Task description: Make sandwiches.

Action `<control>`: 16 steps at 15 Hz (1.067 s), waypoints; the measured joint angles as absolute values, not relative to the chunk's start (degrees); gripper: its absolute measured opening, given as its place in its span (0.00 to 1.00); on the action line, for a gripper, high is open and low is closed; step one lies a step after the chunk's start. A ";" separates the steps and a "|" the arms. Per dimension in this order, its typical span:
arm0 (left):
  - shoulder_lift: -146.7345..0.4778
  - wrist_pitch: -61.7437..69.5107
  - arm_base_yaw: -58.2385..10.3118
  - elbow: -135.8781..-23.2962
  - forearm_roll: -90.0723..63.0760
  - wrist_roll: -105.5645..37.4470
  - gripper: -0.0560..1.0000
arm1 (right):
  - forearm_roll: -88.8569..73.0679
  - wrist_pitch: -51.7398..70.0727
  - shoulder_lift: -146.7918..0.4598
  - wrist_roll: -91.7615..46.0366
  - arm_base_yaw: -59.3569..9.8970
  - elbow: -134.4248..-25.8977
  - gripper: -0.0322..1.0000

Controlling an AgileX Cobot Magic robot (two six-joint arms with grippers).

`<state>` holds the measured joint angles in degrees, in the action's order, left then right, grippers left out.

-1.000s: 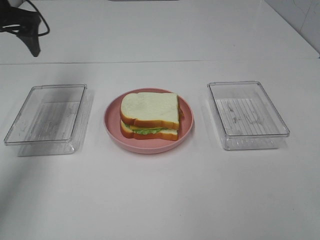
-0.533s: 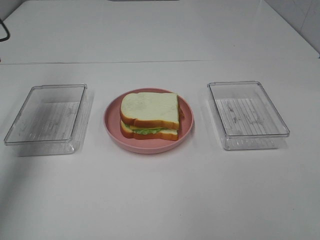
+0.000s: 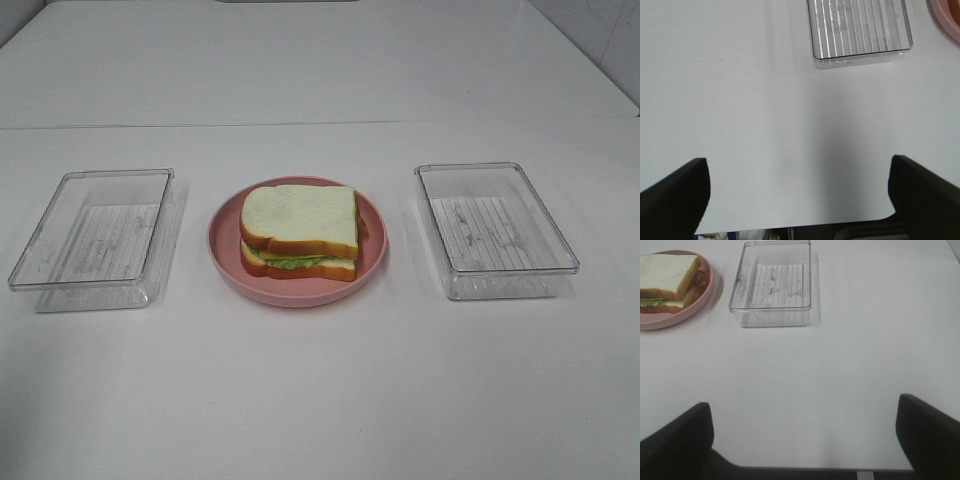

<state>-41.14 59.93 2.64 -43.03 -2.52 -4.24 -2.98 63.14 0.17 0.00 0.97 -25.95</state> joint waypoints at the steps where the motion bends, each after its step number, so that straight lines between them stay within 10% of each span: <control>1: -33.63 60.16 2.64 -40.34 -2.46 -4.24 0.89 | -2.98 63.14 0.17 0.00 0.97 -25.95 0.95; 7: -1.60 63.94 2.64 -31.63 0.00 -4.30 0.89 | -2.98 63.14 0.17 0.00 0.97 -25.95 0.95; 16: 0.34 62.05 2.64 -29.62 1.03 -4.93 0.89 | -3.32 63.14 0.17 0.00 0.97 -25.95 0.95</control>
